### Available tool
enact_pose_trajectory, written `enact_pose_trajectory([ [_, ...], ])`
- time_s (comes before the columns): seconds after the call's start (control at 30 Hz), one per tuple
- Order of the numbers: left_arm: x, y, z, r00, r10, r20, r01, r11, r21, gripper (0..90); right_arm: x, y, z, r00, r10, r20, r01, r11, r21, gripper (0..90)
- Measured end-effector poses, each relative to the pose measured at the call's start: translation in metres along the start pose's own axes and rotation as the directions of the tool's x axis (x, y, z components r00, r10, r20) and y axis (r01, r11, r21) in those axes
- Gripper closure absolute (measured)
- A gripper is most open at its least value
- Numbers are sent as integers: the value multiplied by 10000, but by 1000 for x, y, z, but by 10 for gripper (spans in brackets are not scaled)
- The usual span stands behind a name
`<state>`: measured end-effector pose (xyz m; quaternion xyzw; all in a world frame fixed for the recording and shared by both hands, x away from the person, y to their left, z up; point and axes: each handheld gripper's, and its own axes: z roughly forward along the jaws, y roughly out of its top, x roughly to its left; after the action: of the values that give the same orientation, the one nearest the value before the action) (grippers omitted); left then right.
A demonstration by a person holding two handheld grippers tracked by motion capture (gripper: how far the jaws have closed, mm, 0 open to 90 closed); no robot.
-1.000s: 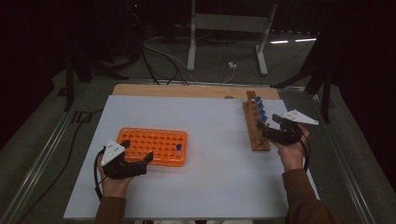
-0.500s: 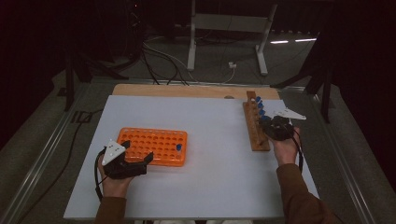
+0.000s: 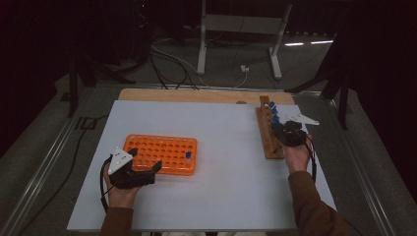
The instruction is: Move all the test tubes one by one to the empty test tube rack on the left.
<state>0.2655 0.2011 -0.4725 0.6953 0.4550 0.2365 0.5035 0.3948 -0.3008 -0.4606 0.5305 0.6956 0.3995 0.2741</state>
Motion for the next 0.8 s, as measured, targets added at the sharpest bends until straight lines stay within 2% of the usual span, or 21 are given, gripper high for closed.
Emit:
enact_pose_trajectory([
  [0.27,0,0,0,10000,6,2,-6,10000,-2,8,1,1,-5,9999,-100,-19,99,9998,-175,768],
  [0.43,0,0,0,10000,28,-10,-28,10000,10,8,1,7,-16,9998,-184,-120,178,9987,-478,768],
  [0.8,-1,0,0,10000,76,11,-76,10000,1,8,5,28,-40,9972,-716,-203,691,9922,-1036,769],
])
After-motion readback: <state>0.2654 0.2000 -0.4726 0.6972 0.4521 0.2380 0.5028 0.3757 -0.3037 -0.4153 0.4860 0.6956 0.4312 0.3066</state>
